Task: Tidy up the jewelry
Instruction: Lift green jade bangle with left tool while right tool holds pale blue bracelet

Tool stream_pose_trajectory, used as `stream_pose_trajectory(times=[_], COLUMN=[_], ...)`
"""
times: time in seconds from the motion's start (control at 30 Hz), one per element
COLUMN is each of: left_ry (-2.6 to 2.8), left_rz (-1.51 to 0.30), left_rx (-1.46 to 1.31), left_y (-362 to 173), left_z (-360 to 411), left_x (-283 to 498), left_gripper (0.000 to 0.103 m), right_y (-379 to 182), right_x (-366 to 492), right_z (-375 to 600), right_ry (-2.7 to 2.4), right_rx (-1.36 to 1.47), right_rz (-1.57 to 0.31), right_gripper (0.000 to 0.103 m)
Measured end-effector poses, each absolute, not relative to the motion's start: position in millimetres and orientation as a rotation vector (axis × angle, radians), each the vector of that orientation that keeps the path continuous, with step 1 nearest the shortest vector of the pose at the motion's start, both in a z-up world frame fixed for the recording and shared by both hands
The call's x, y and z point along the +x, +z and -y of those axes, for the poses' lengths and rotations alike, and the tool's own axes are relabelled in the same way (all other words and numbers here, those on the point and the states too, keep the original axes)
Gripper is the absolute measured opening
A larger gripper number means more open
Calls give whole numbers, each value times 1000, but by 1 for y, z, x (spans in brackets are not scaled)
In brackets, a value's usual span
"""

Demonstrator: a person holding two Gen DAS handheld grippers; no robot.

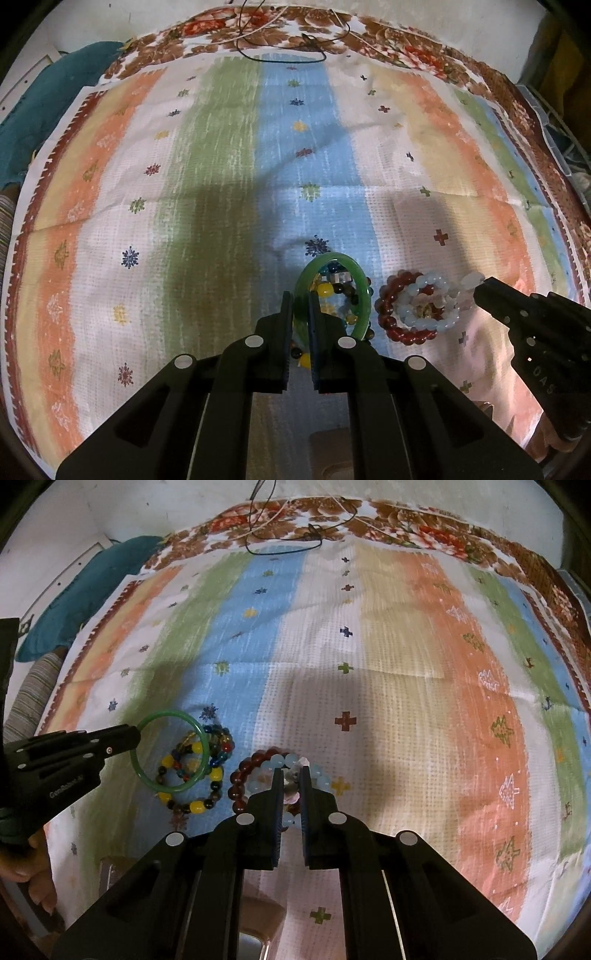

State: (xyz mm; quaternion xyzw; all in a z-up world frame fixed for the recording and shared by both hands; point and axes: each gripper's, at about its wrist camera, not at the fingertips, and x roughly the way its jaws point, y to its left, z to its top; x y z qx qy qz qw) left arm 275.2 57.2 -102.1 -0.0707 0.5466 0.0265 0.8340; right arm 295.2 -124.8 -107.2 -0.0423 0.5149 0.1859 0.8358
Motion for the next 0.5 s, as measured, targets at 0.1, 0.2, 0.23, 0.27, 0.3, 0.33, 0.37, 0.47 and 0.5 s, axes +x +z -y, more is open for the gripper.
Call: stream_pose_trajectory(times=[0.1,0.2,0.23,0.27,0.3,0.33,0.37,0.47,0.5], left_ry=[53,49,49,50,50,50,50,45,43], left_rz=[-1154,-1151,-1149,-1147,-1145,-1143,-1141,-1130,-1125], left_rx=[-150,-151,-150,-150,-150,-151,-152,-160,-161], left_y=[-100,-98,-97,-96,-95,-94,-93,-87,-85], left_z=[-57,-57,-58,-58,-58,-58,-59,-58,-58], left_x=[275,274,274,274,273,272,271,268,267], left_gripper=[8,8,8,8,8,8,8,6,0], right_y=[-102,-96,-94,-93,-92,-91,-90,-87,-86], right_x=[292,288,287,287,286,285,284,282,281], right_z=[124,124,124,123,123,123,124,125,125], right_ry=[400,407,410,410,411,411,412,413,414], right_rx=[-85,-82,-82,-84,-87,-88,-86,-83,-83], right_rz=[-1079,-1065,-1063,-1061,-1058,-1057,-1055,-1048,-1046], right_gripper=[9,9,9,9,9,9,9,9,9])
